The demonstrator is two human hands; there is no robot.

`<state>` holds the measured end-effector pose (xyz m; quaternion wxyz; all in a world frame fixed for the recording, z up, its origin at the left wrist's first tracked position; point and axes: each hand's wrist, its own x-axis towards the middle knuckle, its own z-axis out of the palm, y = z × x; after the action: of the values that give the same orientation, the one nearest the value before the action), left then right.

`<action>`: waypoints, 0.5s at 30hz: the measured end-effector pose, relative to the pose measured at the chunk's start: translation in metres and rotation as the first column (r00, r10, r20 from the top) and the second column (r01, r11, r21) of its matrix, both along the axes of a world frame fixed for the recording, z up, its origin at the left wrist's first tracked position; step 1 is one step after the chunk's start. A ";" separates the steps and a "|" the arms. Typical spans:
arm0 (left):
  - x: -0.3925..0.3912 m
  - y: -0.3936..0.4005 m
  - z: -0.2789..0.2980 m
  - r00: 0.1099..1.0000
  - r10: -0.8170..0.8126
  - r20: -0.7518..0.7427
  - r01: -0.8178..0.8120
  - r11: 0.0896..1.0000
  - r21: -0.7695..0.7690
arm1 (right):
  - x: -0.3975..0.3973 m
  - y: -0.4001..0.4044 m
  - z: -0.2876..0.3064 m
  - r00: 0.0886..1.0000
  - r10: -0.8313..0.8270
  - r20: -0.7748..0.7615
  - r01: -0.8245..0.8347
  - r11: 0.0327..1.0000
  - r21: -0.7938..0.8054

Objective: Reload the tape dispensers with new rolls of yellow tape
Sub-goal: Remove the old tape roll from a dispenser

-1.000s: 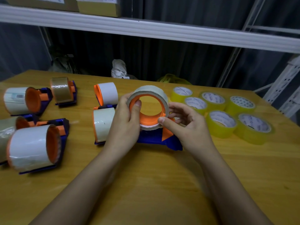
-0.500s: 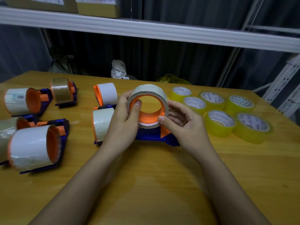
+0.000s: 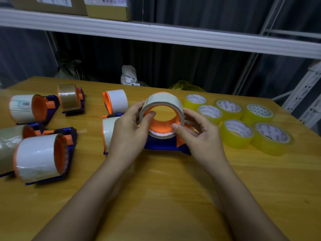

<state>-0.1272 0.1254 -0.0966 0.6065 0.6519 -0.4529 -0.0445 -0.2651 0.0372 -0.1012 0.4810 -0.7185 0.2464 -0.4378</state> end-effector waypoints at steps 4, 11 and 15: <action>0.000 0.000 -0.002 0.999 0.038 0.037 -0.037 0.999 -0.026 | 0.004 0.000 -0.003 0.997 -0.050 -0.052 0.046 0.995 -0.084; 0.002 0.001 -0.004 0.975 0.142 0.170 -0.145 0.989 0.001 | 0.006 0.003 -0.006 0.979 -0.120 -0.162 0.079 0.967 -0.240; 0.002 0.000 -0.004 0.966 0.171 0.192 -0.178 0.984 0.018 | 0.006 0.005 -0.007 0.980 -0.157 -0.119 0.120 0.955 -0.271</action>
<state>-0.1255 0.1257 -0.1010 0.5507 0.7011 -0.4486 0.0632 -0.2587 0.0421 -0.1087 0.3315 -0.7855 0.2689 -0.4481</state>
